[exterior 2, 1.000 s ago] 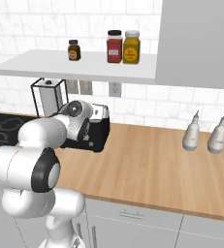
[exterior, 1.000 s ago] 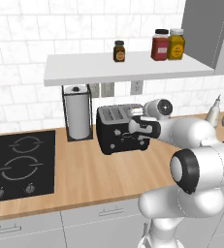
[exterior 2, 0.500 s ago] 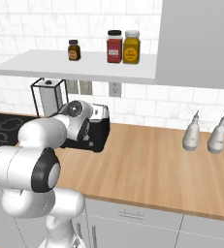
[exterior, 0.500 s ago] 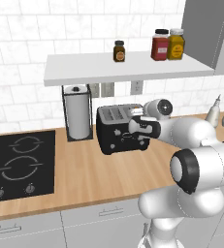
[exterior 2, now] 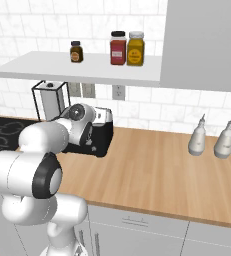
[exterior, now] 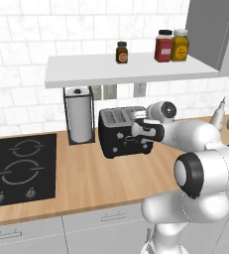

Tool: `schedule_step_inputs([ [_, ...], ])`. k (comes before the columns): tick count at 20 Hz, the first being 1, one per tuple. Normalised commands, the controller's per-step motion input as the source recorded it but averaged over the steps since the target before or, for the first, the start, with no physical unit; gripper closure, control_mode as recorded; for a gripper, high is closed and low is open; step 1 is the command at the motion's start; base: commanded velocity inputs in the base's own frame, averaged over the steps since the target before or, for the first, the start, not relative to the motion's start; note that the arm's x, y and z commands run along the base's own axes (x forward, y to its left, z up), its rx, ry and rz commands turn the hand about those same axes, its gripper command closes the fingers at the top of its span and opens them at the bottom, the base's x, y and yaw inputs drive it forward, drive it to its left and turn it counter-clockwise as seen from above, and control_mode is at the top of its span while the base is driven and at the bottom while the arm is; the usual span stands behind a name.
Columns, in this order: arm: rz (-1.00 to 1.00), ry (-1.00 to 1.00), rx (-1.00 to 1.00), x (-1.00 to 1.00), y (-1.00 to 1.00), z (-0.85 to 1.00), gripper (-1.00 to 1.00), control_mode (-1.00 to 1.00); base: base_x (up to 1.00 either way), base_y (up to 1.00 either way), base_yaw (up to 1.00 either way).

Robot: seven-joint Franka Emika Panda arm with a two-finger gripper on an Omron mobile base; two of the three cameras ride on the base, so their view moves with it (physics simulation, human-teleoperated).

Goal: Start the toaster. Once the lever pops up, take the bread to the plate on the dining counter.

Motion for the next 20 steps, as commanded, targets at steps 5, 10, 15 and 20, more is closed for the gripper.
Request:
schedule_step_inputs([
  [5,0.00,0.00,0.00,0.00,0.00,0.00,-1.00,-1.00,0.00,0.00,0.00],
  [10,0.00,0.00,0.00,0.00,0.00,0.00,-1.00,-1.00,0.00,0.00,0.00],
  [15,0.00,0.00,0.00,0.00,0.00,0.00,-1.00,-1.00,0.00,0.00,0.00],
  [20,0.00,0.00,0.00,0.00,0.00,0.00,-1.00,-1.00,0.00,0.00,0.00],
])
